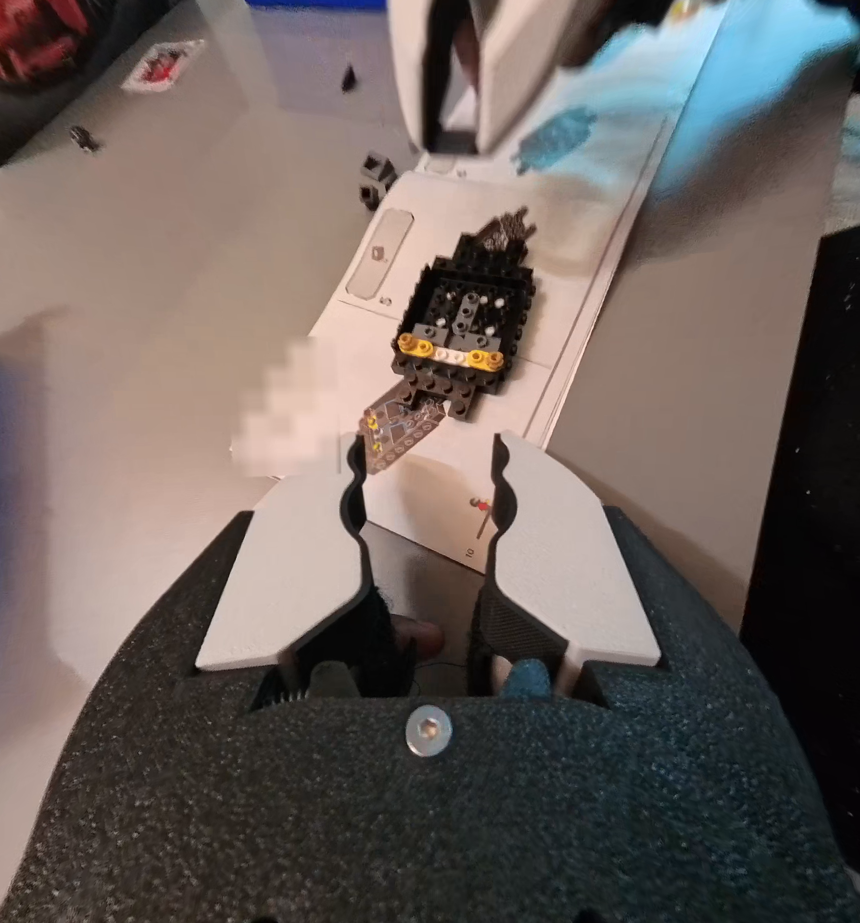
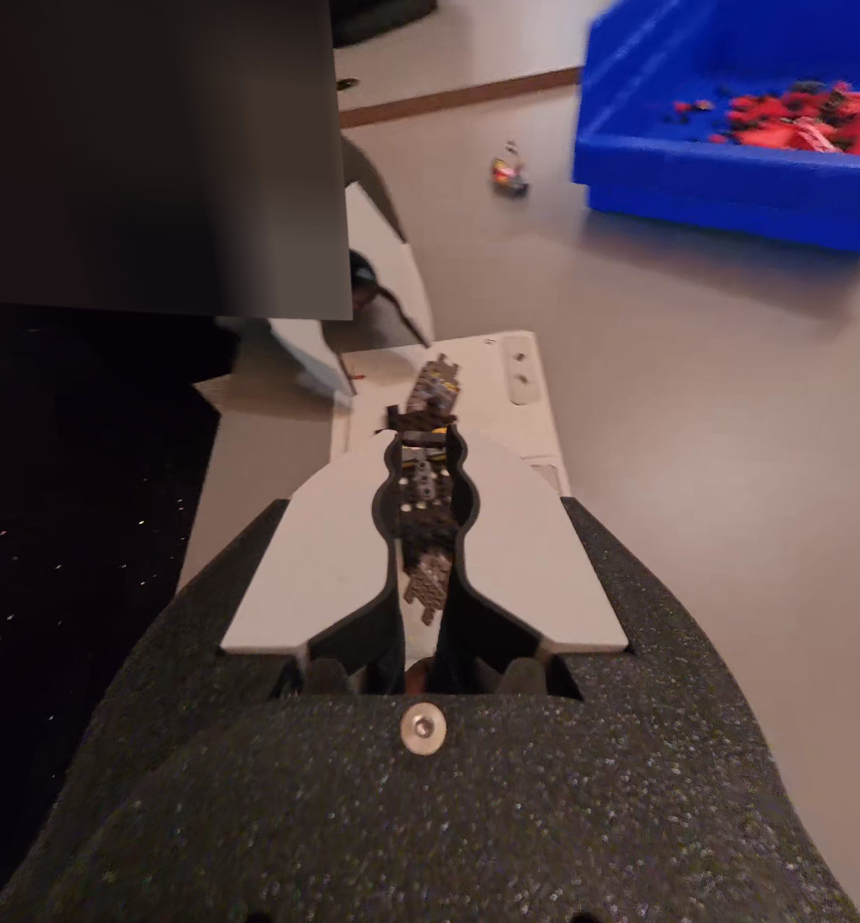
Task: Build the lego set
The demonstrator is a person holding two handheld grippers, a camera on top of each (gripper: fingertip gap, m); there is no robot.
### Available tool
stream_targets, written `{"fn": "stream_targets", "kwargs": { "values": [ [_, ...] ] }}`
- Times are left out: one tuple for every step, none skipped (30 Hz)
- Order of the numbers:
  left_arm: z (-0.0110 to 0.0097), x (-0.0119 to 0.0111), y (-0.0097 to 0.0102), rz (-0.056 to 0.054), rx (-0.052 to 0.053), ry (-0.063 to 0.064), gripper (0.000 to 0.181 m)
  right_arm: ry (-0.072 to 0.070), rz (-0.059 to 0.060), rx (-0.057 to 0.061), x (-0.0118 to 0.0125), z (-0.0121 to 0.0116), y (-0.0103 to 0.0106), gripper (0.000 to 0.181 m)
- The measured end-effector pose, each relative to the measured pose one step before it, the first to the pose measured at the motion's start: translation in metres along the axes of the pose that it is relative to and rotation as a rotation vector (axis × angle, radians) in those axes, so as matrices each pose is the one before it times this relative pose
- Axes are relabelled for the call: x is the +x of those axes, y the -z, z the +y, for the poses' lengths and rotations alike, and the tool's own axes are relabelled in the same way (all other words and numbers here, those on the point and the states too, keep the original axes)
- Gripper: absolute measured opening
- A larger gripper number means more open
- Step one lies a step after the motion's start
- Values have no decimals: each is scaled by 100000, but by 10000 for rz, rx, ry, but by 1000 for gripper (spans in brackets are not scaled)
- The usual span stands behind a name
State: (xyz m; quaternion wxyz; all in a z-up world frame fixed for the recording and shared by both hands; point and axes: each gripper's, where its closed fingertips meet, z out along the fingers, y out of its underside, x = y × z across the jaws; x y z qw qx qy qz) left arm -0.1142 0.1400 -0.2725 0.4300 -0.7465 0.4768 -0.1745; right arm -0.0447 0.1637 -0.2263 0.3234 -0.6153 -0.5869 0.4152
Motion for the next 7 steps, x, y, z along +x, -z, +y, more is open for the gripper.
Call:
{"fn": "stream_targets", "kwargs": {
  "values": [
    [-664, -62, 413, 6, 519, 98, 47, 164, -262, 121, -581, 21, -196, 17],
    [-926, 98, 432, 137, 637, 191, 46, 113, -269, 214, -541, -138, -167, 17],
    [-1200, 302, 368, 270, 749, 291, 44, 46, -299, 379, -546, -420, -122, 17],
    [-1416, 449, 229, 352, 848, 366, 42, 9, -315, 560, -540, -703, -120, 17],
    [-1472, 541, 40, 377, 888, 402, 39, -7, -325, 684, -538, -898, -126, 17],
    [-1400, 574, -157, 363, 877, 404, 37, -43, -270, 720, -424, -985, -133, 17],
    [-1246, 613, -311, 362, 818, 400, 34, -61, -286, 691, -422, -983, -139, 17]
  ]
}}
